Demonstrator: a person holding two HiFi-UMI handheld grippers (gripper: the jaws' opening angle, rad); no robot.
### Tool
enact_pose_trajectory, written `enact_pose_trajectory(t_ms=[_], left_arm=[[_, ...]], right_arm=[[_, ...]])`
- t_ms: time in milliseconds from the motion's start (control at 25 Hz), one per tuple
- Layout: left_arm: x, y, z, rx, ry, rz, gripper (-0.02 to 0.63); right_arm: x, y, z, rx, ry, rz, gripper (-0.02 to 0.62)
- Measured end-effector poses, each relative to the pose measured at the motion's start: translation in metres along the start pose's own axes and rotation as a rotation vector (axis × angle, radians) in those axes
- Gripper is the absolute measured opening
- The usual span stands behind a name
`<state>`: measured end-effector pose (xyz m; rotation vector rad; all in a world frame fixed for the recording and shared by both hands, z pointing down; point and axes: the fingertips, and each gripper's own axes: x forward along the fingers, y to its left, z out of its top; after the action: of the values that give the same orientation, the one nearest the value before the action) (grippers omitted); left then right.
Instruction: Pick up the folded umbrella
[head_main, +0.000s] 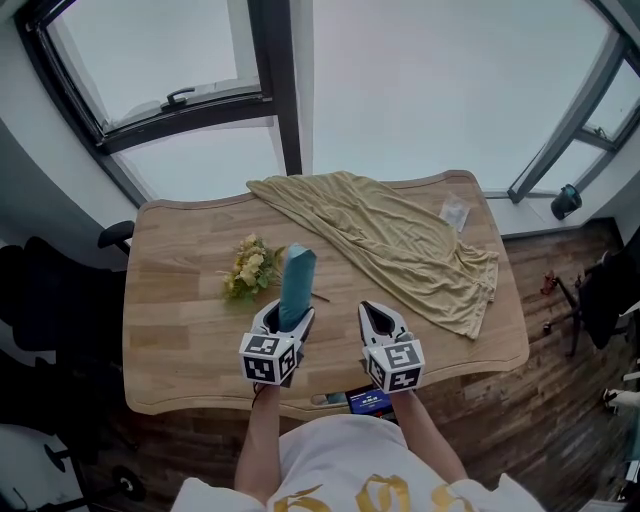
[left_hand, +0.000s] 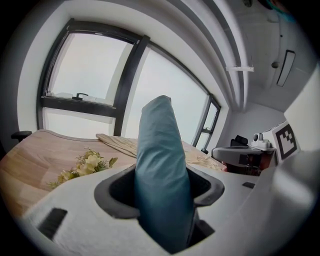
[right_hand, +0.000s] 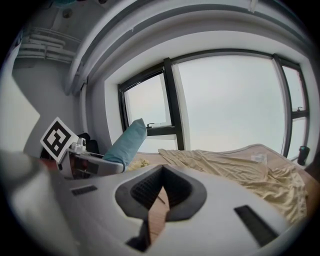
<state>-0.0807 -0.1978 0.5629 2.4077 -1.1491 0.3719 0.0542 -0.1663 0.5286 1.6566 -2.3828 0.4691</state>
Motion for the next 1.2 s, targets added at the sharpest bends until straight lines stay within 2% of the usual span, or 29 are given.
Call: enact_pose_trajectory(t_ms=[240, 760, 1200], left_arm=[[-0.022, -0.008, -0.001, -0.054, -0.07, -0.019, 0.284], [-0.059, -0.011, -0.019, -0.095, -0.096, -0.004, 0.284], [-0.074, -0.027, -0.022, -0.12, -0.112, 0.03, 0.284]], right_arm=[[-0.012, 0.013, -0.008, 0.021, 0.015, 0.03, 0.011], [-0.022, 0.048, -0.016, -0.015, 0.04, 0.086, 0.01], [-0.033, 0.05, -0.015, -0.017, 0.036, 0.134, 0.011]])
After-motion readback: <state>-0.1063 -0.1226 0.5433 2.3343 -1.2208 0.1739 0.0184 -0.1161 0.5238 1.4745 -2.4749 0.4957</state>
